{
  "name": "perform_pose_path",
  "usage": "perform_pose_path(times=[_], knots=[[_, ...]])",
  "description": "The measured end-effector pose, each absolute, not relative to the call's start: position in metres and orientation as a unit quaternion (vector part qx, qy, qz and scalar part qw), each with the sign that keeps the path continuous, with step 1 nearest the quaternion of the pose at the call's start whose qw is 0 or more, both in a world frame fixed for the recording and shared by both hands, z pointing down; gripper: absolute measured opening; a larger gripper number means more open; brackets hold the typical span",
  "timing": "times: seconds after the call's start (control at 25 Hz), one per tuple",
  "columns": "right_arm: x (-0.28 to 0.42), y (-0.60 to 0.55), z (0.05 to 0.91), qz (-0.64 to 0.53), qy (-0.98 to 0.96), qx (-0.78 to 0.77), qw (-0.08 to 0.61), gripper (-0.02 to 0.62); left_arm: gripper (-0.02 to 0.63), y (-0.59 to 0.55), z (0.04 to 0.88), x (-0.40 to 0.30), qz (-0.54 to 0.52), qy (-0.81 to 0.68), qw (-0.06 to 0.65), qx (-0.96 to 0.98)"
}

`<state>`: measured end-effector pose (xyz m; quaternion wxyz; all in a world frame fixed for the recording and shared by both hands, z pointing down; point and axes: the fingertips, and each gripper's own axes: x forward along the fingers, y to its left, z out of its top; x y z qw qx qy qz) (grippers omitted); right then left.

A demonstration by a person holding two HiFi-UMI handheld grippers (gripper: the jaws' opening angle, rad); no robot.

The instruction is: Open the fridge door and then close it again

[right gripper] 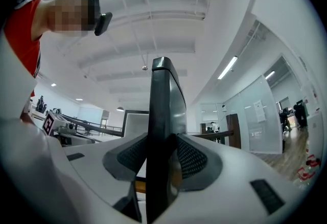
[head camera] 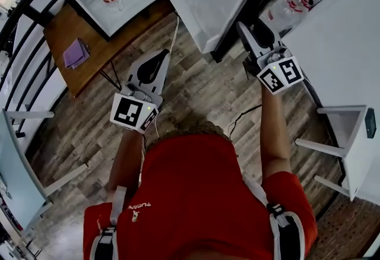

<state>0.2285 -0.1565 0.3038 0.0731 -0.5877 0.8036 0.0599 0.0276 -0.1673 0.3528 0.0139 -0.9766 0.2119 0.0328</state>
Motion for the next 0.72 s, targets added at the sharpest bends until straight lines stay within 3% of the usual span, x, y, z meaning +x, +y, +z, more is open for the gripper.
perform_pose_path(times=[0.72], knots=[[0.301, -0.181, 0.314, 0.062, 0.842, -0.533, 0.053, 0.178, 0.009, -0.133, 0.34, -0.009, 0.049, 0.421, 0.02, -0.906]])
